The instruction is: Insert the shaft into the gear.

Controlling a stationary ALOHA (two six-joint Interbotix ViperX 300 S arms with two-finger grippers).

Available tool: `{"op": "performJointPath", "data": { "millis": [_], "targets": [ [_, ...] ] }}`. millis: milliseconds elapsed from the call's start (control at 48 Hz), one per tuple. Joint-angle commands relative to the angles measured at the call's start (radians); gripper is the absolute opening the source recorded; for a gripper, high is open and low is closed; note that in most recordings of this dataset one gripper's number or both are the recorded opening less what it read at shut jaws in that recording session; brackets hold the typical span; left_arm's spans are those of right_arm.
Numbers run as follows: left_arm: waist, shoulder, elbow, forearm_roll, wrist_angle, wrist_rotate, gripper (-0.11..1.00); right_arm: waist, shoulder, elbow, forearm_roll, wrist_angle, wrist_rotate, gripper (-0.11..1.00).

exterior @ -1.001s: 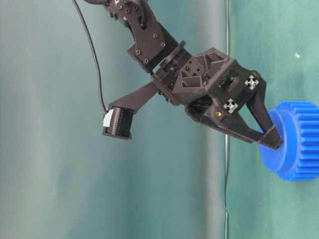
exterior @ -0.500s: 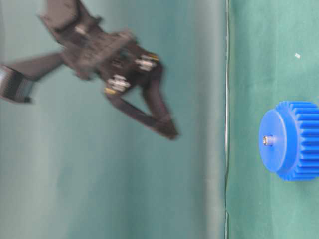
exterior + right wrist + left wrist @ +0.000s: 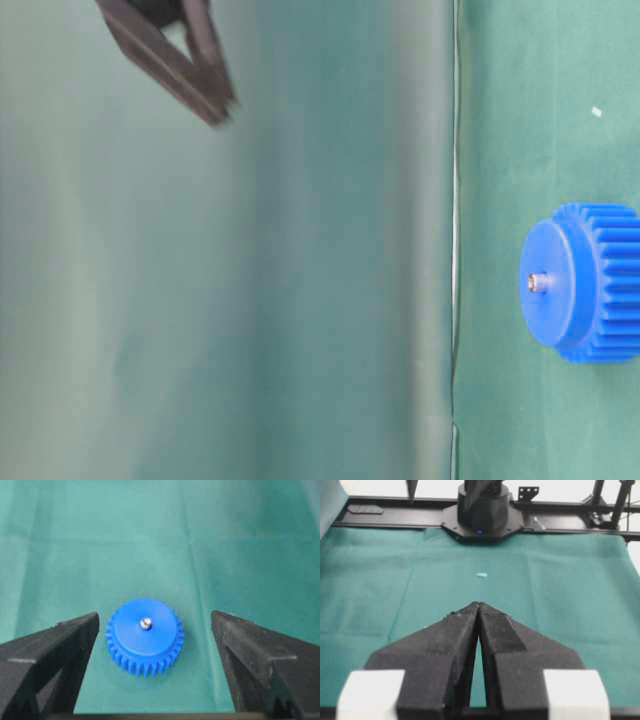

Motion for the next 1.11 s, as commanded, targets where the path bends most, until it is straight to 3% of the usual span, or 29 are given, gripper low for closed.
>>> {"op": "performJointPath", "data": {
  "millis": [0,396,1084],
  "targets": [
    [0.002,0.003,-0.028,0.003,-0.005,-0.002,0.00,0.002,-0.092,0.035,0.000,-0.008,0.002,0.93],
    [0.002,0.003,-0.026,0.003,-0.005,-0.002,0.00,0.002,-0.357,0.213,0.000,-0.006,0.003,0.93],
    [0.002,0.003,-0.026,0.003,-0.005,-0.003,0.00,0.002,-0.314,0.235,0.005,-0.021,0.005,0.93]
  ]
}}
